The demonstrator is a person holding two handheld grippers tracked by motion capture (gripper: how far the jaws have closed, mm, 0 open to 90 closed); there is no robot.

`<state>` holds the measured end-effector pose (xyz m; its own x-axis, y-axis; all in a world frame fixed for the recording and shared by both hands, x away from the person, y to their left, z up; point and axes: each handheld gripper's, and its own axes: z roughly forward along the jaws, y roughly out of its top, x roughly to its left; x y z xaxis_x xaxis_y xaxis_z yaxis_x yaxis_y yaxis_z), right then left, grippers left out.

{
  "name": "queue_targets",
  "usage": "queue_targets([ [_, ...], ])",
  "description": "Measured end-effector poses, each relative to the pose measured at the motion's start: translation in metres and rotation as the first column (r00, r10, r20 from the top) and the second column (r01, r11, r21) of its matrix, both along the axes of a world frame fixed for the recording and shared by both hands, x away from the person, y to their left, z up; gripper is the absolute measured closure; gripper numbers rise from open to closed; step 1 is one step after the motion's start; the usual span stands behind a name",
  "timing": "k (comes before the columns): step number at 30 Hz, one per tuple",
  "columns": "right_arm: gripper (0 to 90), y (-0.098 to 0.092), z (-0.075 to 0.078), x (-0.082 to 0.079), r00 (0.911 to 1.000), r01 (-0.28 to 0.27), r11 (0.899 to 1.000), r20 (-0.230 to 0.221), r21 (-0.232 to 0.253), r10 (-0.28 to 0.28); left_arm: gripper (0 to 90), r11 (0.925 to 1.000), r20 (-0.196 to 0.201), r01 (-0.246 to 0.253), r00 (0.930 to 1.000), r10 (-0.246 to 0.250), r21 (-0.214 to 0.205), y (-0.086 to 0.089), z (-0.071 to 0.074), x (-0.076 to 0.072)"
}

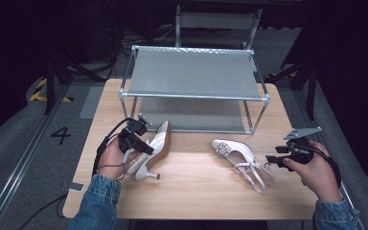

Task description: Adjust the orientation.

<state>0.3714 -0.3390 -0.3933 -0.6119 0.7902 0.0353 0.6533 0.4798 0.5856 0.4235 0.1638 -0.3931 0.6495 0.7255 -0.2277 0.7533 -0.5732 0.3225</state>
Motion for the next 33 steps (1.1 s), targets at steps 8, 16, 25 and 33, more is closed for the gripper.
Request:
queue_targets([
  [8, 41.8, -0.001, 0.001, 0.0, 0.9999, 0.004, 1.0, 0.011, 0.01, -0.005, 76.8, 0.9993, 0.015, 0.026, 0.9995, -0.026, 0.027, -0.015, 0.007, -0.008],
  [16, 41.8, -0.004, 0.002, -0.001, 0.9999, 0.01, 1.0, 0.014, 0.014, -0.01, 77.5, 0.9804, 0.129, -0.009, 0.9915, -0.017, 0.197, -0.023, 0.026, -0.021],
  [25, 40.7, -0.001, 0.002, -0.001, 0.9999, 0.01, 1.0, 0.009, 0.021, -0.01, 73.9, 0.9749, 0.037, 0.148, 0.987, -0.156, 0.166, -0.057, 0.012, -0.026],
  [33, 39.7, -0.003, 0.001, -0.001, 0.9999, 0.014, 0.999, 0.01, 0.03, -0.014, 49.5, 0.9876, 0.028, 0.117, 0.9924, -0.12, 0.105, -0.061, 0.019, -0.03],
])
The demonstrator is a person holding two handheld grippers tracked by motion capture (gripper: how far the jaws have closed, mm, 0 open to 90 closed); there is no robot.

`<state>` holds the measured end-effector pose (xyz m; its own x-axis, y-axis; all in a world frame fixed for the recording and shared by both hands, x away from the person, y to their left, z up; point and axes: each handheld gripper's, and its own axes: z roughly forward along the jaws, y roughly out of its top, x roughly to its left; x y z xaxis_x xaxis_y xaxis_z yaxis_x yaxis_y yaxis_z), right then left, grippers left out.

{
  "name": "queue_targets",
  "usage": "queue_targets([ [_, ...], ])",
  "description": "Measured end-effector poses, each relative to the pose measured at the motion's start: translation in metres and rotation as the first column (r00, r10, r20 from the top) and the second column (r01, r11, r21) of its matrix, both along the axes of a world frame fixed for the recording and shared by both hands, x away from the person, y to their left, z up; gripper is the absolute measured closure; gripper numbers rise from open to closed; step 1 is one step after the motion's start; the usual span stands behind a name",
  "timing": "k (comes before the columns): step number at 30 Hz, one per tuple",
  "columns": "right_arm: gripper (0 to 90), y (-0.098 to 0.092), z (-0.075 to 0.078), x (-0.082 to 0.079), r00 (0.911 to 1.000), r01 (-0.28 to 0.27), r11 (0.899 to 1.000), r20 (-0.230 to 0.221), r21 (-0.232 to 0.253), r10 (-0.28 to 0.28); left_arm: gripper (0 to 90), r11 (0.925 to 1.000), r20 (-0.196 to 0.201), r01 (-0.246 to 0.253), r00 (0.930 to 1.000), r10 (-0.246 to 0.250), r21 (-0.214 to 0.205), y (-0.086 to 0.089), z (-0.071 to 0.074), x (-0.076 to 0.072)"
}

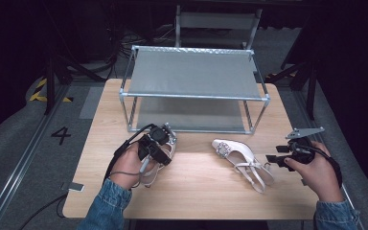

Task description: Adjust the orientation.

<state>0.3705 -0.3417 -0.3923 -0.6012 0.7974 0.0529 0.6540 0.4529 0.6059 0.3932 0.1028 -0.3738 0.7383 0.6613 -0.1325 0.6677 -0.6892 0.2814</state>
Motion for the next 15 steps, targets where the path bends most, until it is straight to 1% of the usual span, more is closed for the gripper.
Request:
queue_targets([
  [2, 39.7, 0.0, 0.001, 0.0, 1.0, 0.002, 1.0, -0.005, 0.003, -0.002, 41.0, 0.9994, 0.017, -0.031, 0.9994, 0.031, -0.013, 0.002, 0.004, -0.002],
  [3, 39.7, 0.0, 0.001, 0.0, 1.0, 0.002, 1.0, -0.001, 0.005, -0.002, 36.5, 0.9992, 0.036, -0.039, 0.9986, 0.04, -0.01, 0.002, 0.007, -0.002],
  [4, 39.7, 0.0, 0.002, 0.0, 1.0, 0.003, 1.0, 0.008, 0.005, -0.003, 32.5, 0.9988, 0.044, -0.048, 0.9979, 0.048, -0.013, 0.003, 0.008, -0.003],
  [6, 39.6, 0.001, 0.003, 0.0, 1.0, 0.004, 1.0, 0.009, 0.01, -0.004, 27.2, 0.9978, 0.082, -0.066, 0.9945, 0.066, -0.005, 0.004, 0.01, -0.005],
  [7, 39.5, 0.001, 0.003, 0.0, 0.9999, 0.001, 1.0, 0.014, 0.011, -0.002, 24.2, 0.9963, 0.094, -0.086, 0.9919, 0.086, -0.005, 0.005, 0.01, -0.006],
  [8, 39.4, 0.002, 0.002, 0.0, 0.9999, 0.0, 1.0, 0.013, 0.011, 0.0, 21.8, 0.9932, 0.092, -0.117, 0.989, 0.116, -0.002, 0.007, 0.011, -0.006],
  [9, 39.4, 0.002, 0.002, 0.001, 0.9999, -0.002, 1.0, 0.012, 0.01, 0.002, 20.6, 0.9932, 0.092, -0.117, 0.989, 0.116, -0.002, 0.007, 0.011, -0.006],
  [10, 39.4, 0.002, 0.002, 0.001, 0.9999, -0.002, 1.0, 0.012, 0.01, 0.002, 20.6, 0.9901, 0.09, -0.14, 0.986, 0.141, -0.008, 0.01, 0.009, -0.006],
  [11, 39.3, 0.003, 0.002, 0.001, 1.0, -0.002, 1.0, 0.008, 0.012, 0.002, 19.6, 0.9879, 0.083, -0.155, 0.9844, 0.155, -0.005, 0.012, 0.009, -0.006],
  [12, 39.2, 0.003, 0.002, 0.001, 1.0, -0.002, 1.0, 0.009, 0.012, 0.002, 19.0, 0.9832, 0.079, -0.182, 0.9801, 0.182, -0.017, 0.014, 0.006, -0.007],
  [15, 39.2, 0.003, 0.004, 0.003, 0.9998, -0.004, 1.0, 0.018, 0.014, 0.003, 18.3, 0.9786, 0.062, -0.206, 0.9767, 0.206, -0.003, 0.018, -0.001, -0.009],
])
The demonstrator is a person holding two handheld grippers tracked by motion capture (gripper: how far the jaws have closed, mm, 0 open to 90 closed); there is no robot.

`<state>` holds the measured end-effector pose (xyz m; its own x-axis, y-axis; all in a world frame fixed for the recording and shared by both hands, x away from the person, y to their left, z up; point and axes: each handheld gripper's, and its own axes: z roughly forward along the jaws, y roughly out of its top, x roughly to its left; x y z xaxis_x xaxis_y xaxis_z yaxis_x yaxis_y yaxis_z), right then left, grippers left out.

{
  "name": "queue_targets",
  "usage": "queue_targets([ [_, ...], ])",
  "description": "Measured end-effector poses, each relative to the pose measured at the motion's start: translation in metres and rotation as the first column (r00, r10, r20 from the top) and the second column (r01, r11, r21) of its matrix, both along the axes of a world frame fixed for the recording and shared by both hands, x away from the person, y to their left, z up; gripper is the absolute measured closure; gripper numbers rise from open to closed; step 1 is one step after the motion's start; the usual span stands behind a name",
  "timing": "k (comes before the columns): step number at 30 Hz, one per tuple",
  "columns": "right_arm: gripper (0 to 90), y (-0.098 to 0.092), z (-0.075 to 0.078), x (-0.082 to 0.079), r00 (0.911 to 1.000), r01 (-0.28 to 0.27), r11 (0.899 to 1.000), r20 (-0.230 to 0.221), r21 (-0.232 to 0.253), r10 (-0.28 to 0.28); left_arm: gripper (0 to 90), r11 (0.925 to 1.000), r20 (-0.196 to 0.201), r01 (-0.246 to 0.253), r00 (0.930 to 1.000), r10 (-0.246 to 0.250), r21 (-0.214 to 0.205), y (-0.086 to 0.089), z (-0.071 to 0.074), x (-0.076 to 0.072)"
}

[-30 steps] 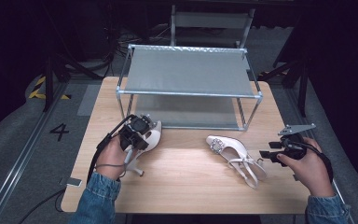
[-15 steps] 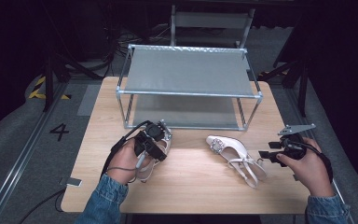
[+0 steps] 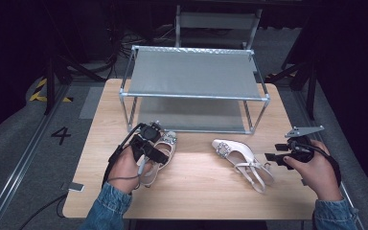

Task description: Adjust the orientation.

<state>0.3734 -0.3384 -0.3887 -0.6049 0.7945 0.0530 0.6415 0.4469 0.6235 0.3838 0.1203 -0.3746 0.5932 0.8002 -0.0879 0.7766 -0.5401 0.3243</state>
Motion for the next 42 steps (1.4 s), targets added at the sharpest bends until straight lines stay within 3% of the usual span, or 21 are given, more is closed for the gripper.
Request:
queue_targets([
  [6, 38.9, 0.003, 0.001, 0.002, 1.0, -0.003, 1.0, 0.002, 0.005, 0.003, 18.4, 0.9997, -0.046, -0.014, 0.9988, 0.015, 0.02, -0.002, -0.013, -0.001],
  [12, 38.6, 0.004, 0.001, 0.003, 1.0, -0.009, 1.0, 0.004, 0.008, 0.009, 16.3, 0.9985, -0.054, -0.02, 0.9983, 0.023, 0.05, -0.003, -0.019, -0.001],
  [18, 38.1, 0.004, 0.0, 0.003, 1.0, -0.004, 1.0, -0.009, 0.007, 0.004, 16.0, 0.9937, -0.056, -0.072, 0.9955, 0.077, 0.085, 0.002, -0.021, -0.001],
  [28, 37.5, 0.005, -0.001, 0.004, 1.0, -0.008, 1.0, -0.006, 0.008, 0.008, 15.3, 0.9974, -0.147, -0.033, 0.9883, 0.042, 0.064, 0.0, -0.041, 0.006],
  [31, 37.3, 0.005, -0.001, 0.003, 0.9999, -0.006, 1.0, -0.01, 0.01, 0.006, 16.2, 0.9954, -0.149, -0.038, 0.9875, 0.051, 0.088, -0.003, -0.045, 0.006],
  [32, 37.2, 0.006, -0.001, 0.003, 0.9999, -0.004, 1.0, -0.013, 0.01, 0.004, 15.8, 0.993, -0.155, -0.027, 0.9868, 0.045, 0.115, -0.006, -0.05, 0.007],
  [36, 37.0, 0.006, -0.002, 0.003, 0.9999, -0.005, 1.0, -0.015, 0.011, 0.005, 23.4, 0.9899, -0.169, -0.03, 0.9842, 0.054, 0.139, -0.009, -0.059, 0.008],
  [40, 36.9, 0.006, -0.001, 0.003, 0.9998, -0.002, 1.0, -0.018, 0.013, 0.002, 29.3, 0.9897, -0.18, -0.05, 0.9808, 0.074, 0.134, -0.006, -0.057, 0.009],
  [42, 36.7, 0.006, -0.001, 0.004, 0.9999, -0.004, 1.0, -0.016, 0.015, 0.004, 31.1, 0.9891, -0.174, -0.038, 0.9828, 0.063, 0.142, -0.005, -0.057, 0.009],
])
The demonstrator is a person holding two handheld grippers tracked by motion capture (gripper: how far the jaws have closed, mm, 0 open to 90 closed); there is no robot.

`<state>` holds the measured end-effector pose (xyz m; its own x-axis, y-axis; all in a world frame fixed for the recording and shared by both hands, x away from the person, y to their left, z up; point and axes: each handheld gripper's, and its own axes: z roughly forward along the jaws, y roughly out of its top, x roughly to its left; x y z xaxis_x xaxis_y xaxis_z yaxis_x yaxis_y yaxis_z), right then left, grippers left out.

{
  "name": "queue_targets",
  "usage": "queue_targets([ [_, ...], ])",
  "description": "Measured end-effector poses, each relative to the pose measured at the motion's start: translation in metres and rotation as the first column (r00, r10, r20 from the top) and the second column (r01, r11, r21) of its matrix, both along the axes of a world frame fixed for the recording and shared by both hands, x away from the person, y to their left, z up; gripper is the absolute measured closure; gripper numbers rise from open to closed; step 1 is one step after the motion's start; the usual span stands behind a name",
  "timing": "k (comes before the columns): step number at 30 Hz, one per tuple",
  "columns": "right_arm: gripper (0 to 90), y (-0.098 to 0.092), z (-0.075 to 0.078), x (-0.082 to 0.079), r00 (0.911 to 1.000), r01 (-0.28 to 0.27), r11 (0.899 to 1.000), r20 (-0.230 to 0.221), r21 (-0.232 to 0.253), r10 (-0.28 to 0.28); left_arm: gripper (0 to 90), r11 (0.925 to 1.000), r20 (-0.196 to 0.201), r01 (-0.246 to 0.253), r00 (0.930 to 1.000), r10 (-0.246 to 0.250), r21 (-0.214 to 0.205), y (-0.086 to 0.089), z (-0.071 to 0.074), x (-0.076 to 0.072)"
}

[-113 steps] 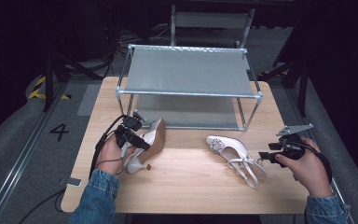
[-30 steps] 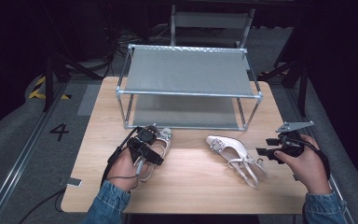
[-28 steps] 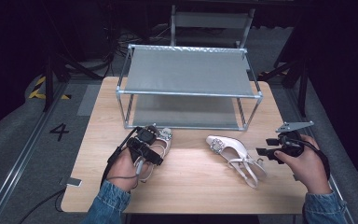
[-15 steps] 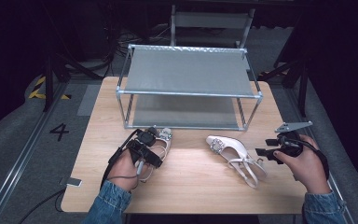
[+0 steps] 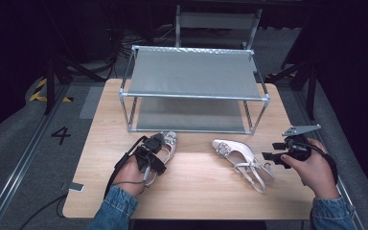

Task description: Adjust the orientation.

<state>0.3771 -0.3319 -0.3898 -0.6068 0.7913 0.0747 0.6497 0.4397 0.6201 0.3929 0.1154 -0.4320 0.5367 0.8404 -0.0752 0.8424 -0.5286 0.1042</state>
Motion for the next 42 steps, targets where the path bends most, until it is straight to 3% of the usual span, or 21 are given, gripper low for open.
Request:
queue_targets([
  [3, 36.7, 0.0, -0.002, 0.002, 1.0, 0.0, 1.0, -0.003, 0.001, 0.0, 34.1, 0.9999, 0.014, 0.0, 0.9999, -0.001, 0.014, 0.001, 0.001, -0.001],
  [5, 36.7, 0.001, -0.003, 0.003, 0.9999, 0.002, 1.0, -0.012, 0.003, -0.002, 40.6, 1.0, 0.024, -0.004, 0.9997, 0.004, 0.003, 0.005, 0.004, -0.002],
  [6, 36.7, 0.001, -0.003, 0.003, 0.9999, 0.002, 1.0, -0.012, 0.003, -0.002, 40.6, 1.0, 0.04, 0.005, 0.9992, -0.005, -0.002, 0.007, 0.006, -0.002],
  [7, 36.7, 0.002, -0.003, 0.003, 0.9999, 0.001, 1.0, -0.013, 0.004, -0.001, 40.7, 0.9996, 0.024, -0.002, 0.9997, 0.003, -0.026, 0.009, 0.006, -0.001],
  [12, 36.7, 0.006, -0.001, 0.005, 1.0, -0.003, 1.0, -0.002, 0.0, 0.003, 40.8, 0.9995, 0.037, 0.009, 0.9993, -0.008, -0.031, 0.005, 0.01, -0.002],
  [21, 36.8, -0.002, -0.003, 0.002, 0.9999, 0.013, 1.0, -0.011, 0.005, -0.013, 40.7, 0.9984, 0.089, 0.014, 0.996, -0.009, -0.056, -0.002, 0.031, -0.004],
  [32, 36.7, -0.012, -0.004, -0.011, 0.9986, 0.051, 0.999, -0.012, -0.007, -0.051, 40.6, 0.9968, 0.15, 0.019, 0.9887, -0.007, -0.078, -0.011, 0.04, 0.031],
  [37, 36.7, -0.016, -0.006, -0.015, 0.9976, 0.066, 0.998, -0.019, -0.01, -0.066, 40.5, 0.9939, 0.154, -0.015, 0.9875, 0.032, -0.109, -0.013, 0.036, 0.048],
  [42, 36.8, -0.022, -0.009, -0.018, 0.9967, 0.078, 0.997, -0.023, -0.011, -0.078, 40.5, 0.9936, 0.146, -0.045, 0.9875, 0.06, -0.103, -0.012, 0.033, 0.067],
])
